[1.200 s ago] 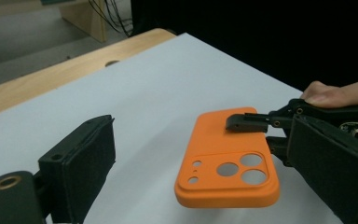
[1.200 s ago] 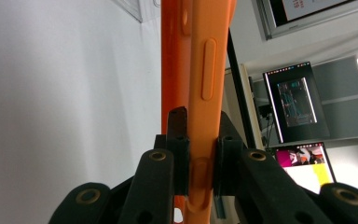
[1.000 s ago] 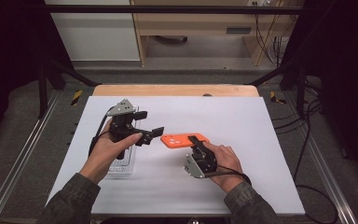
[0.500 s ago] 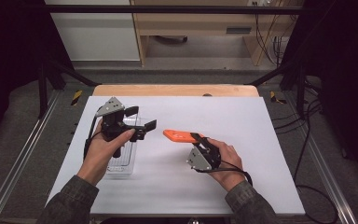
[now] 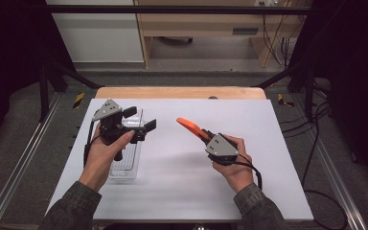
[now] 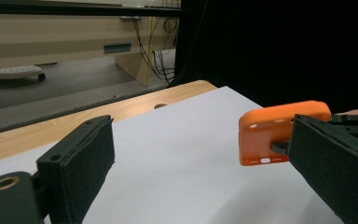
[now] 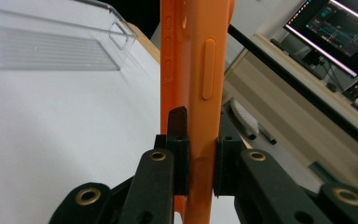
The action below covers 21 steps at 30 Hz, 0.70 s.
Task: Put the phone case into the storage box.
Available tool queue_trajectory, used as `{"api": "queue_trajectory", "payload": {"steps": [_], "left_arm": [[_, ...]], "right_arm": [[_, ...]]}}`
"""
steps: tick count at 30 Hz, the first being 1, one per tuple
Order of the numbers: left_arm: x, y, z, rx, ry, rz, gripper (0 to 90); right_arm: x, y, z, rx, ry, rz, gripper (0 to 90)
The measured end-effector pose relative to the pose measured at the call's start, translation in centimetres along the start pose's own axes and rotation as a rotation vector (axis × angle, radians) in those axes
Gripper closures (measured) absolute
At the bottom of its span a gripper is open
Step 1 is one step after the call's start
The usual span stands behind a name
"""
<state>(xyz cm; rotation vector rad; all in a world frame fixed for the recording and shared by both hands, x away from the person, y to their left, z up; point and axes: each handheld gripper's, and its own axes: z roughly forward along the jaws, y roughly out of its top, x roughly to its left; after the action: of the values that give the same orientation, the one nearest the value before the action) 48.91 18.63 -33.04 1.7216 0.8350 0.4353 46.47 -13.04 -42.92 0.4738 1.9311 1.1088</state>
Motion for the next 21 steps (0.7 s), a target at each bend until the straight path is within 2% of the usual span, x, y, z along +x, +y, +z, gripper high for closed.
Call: {"api": "queue_trajectory", "payload": {"steps": [6,8,21], "left_arm": [[-0.10,-0.22,0.19,-0.003,-0.001,0.000,6.9],[-0.14,-0.31,0.26,-0.001,-0.002,0.000,6.9],[-0.09,-0.72,0.34,-0.023,0.022,-0.002,5.8]], "right_arm": [[-0.67,-0.24,0.06,-0.024,0.018,0.113,80.3],[-0.73,-0.39,0.11,-0.026,0.021,0.133,80.2],[-0.65,-0.99,0.30,-0.037,0.030,0.206,80.2]]}}
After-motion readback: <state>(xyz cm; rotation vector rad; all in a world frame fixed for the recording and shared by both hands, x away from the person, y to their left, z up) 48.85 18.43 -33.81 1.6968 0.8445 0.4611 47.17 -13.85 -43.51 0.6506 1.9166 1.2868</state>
